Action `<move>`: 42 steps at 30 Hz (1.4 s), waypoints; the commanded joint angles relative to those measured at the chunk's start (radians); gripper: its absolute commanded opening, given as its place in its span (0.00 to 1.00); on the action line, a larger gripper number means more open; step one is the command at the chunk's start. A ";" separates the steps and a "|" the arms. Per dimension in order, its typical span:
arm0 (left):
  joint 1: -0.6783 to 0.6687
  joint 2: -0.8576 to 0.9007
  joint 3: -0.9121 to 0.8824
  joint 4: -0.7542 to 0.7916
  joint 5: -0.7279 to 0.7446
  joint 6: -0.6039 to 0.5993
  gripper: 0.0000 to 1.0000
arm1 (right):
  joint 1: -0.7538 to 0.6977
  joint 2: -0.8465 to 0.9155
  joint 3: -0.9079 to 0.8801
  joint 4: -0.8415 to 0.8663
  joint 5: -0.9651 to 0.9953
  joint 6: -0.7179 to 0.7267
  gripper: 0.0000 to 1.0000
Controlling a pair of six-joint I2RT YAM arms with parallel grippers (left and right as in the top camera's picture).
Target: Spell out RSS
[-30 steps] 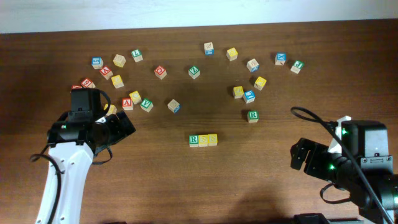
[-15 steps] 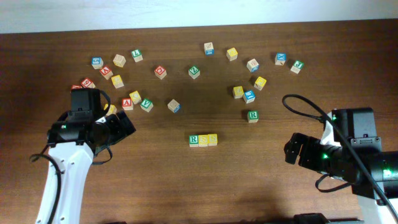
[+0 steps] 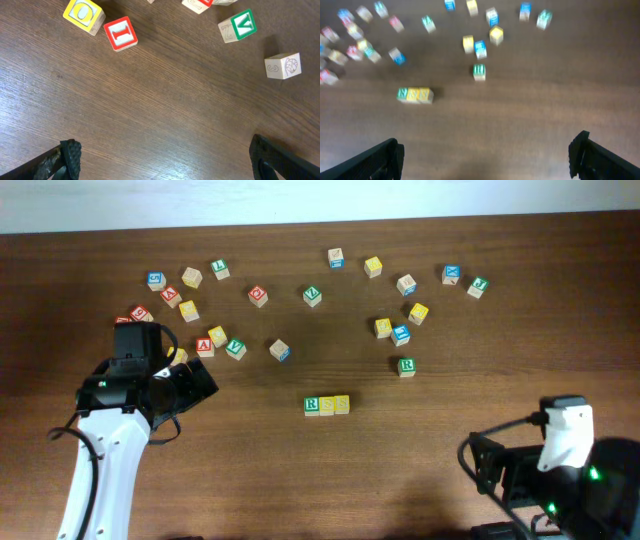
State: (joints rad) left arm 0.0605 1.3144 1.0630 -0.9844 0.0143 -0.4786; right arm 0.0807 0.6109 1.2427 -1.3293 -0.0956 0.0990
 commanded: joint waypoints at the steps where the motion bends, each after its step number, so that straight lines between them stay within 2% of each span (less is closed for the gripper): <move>1: 0.006 -0.015 0.007 -0.001 -0.004 0.000 0.99 | 0.004 -0.048 -0.044 0.055 0.002 -0.021 0.98; 8: 0.006 -0.015 0.007 -0.001 -0.004 0.000 0.99 | 0.004 -0.264 -0.338 0.299 0.002 -0.054 0.98; 12: 0.006 -0.015 0.007 -0.001 -0.004 0.000 0.99 | 0.002 -0.397 -0.584 0.546 0.001 -0.059 0.98; 19: 0.006 -0.015 0.007 -0.001 -0.004 0.000 0.99 | 0.002 -0.506 -0.869 0.871 0.001 -0.060 0.98; 25: 0.006 -0.015 0.007 -0.001 -0.004 0.000 0.99 | 0.002 -0.589 -1.000 1.013 0.002 -0.070 0.98; 32: 0.006 -0.015 0.007 -0.001 -0.004 0.000 0.99 | 0.002 -0.607 -1.078 1.139 0.002 -0.084 0.98; 42: 0.006 -0.015 0.007 -0.001 -0.004 0.000 0.99 | 0.002 -0.607 -1.238 1.487 0.021 -0.121 0.98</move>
State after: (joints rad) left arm 0.0605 1.3144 1.0630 -0.9844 0.0139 -0.4786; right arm 0.0803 0.0154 0.0383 0.1112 -0.0948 -0.0120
